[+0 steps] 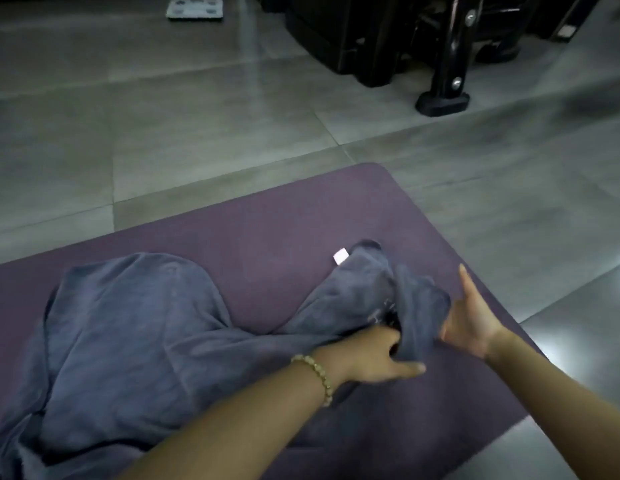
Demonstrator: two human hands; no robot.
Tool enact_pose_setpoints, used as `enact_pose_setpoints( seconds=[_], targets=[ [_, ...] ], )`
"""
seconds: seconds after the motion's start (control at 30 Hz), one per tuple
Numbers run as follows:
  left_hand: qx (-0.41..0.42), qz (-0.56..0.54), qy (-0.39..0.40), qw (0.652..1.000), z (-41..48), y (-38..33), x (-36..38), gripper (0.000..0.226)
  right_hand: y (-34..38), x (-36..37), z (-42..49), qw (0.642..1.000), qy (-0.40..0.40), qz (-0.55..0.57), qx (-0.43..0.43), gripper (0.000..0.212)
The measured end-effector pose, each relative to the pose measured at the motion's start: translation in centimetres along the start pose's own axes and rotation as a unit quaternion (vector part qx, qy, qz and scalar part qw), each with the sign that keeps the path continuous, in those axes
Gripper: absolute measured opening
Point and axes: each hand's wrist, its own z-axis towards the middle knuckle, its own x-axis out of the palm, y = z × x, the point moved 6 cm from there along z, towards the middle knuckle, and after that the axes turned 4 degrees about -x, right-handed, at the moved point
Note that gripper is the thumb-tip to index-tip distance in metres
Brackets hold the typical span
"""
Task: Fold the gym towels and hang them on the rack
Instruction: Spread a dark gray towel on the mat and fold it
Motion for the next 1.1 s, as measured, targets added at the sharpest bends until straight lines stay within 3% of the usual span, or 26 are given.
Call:
enact_pose_setpoints(
  seconds=[0.07,0.1,0.17,0.23,0.3,0.33,0.43,0.5,0.63,0.8,0.97,1.1],
  targets=[
    [-0.034,0.015,0.05,0.998,1.2,1.4,2.1,0.052,-0.7,-3.0,-0.8,0.996,-0.035,-0.07,0.031,0.082],
    [-0.032,-0.008,0.028,0.999,1.7,2.0,1.9,0.05,-1.2,-4.4,-0.8,0.991,-0.055,-0.108,0.047,0.079],
    [-0.027,-0.061,-0.107,0.992,2.4,3.3,-0.6,0.036,-2.0,-6.5,-0.7,0.981,-0.106,-0.157,0.052,0.071],
    [-0.024,-0.03,-0.284,0.958,2.9,5.0,-4.1,0.021,-2.3,-7.1,-0.2,0.969,-0.121,-0.21,0.04,0.072],
    [-0.073,0.009,-0.345,0.936,3.7,6.9,-6.4,0.032,-1.9,-6.8,0.3,0.958,-0.134,-0.253,0.016,0.079],
    [-0.118,-0.006,-0.337,0.934,4.4,8.1,-7.1,0.039,-1.7,-6.5,0.7,0.952,-0.138,-0.272,-0.001,0.078],
    [-0.208,-0.026,-0.3,0.931,6.4,11.2,-8.1,0.046,-0.7,-5.1,1.9,0.937,-0.15,-0.312,-0.048,0.045],
    [-0.203,-0.026,-0.302,0.931,7.3,11.6,-8.7,0.041,-0.5,-4.5,3.2,0.935,-0.153,-0.312,-0.069,0.045],
    [-0.195,-0.133,-0.316,0.919,8.4,10.9,-9.5,0.035,-1.1,-4.8,4.4,0.935,-0.17,-0.298,-0.086,0.042],
    [-0.219,-0.155,-0.328,0.906,10.0,11.4,-10.6,0.027,-1.7,-6.1,4.9,0.939,-0.172,-0.275,-0.116,0.041],
    [-0.225,-0.159,-0.288,0.917,11.8,10.9,-11.9,0.027,-0.6,-5.4,4.0,0.952,-0.094,-0.262,-0.129,0.033],
    [-0.247,-0.148,-0.262,0.921,13.4,9.9,-12.1,0.03,-1.4,-5.6,2.9,0.935,0.0,-0.343,-0.087,0.031]
  ],
)
